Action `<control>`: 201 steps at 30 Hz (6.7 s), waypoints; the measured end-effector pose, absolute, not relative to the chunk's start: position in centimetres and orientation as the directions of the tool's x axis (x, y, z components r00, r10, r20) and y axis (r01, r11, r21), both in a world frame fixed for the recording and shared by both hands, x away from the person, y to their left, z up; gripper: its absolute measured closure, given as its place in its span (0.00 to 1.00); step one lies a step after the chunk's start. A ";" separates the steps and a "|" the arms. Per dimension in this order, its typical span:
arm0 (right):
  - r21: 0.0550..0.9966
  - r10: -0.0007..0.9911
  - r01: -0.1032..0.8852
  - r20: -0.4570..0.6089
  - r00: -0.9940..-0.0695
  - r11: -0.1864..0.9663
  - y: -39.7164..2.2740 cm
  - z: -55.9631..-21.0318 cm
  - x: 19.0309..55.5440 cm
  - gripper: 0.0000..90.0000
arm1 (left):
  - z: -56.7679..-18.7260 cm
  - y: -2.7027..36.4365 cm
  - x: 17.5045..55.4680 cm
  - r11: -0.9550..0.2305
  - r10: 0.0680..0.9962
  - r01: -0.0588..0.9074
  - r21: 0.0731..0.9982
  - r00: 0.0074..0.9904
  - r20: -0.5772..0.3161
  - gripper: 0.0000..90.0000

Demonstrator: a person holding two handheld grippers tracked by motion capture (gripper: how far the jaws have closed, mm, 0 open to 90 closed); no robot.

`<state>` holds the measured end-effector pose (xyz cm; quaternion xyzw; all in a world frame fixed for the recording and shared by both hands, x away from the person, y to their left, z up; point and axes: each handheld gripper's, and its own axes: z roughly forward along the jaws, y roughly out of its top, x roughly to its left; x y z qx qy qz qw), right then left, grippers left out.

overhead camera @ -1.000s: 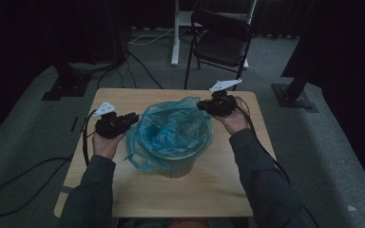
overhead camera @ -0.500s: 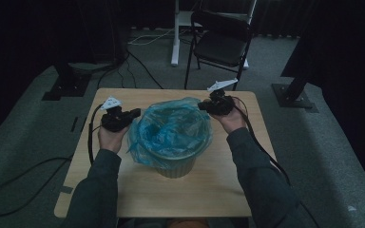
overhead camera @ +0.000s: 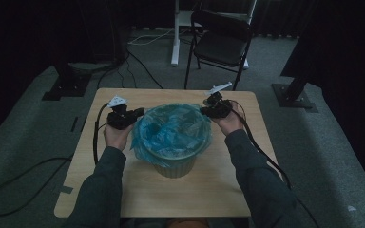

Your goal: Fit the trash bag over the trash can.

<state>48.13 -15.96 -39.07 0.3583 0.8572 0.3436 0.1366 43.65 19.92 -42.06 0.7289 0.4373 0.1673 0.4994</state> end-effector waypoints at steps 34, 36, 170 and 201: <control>0.762 0.666 0.445 0.024 -0.745 0.470 -19.1 -40.3 43.3 0.68 | -41.2 22.9 41.6 -0.067 0.790 0.462 0.884 0.567 -0.236 0.69; 0.770 0.668 0.436 0.017 -0.744 0.466 -19.2 -40.0 42.9 0.66 | -40.7 23.2 41.4 -0.061 0.791 0.451 0.891 0.566 -0.232 0.68; 0.760 0.599 0.413 0.039 -0.800 0.502 -19.1 -41.5 41.8 0.72 | -36.7 3.9 42.2 -0.789 0.454 0.289 0.542 0.869 0.198 0.67; 0.762 0.602 0.415 0.041 -0.797 0.497 -19.2 -41.3 41.7 0.72 | -38.0 2.5 41.8 -0.869 0.378 0.256 0.423 0.895 0.235 0.62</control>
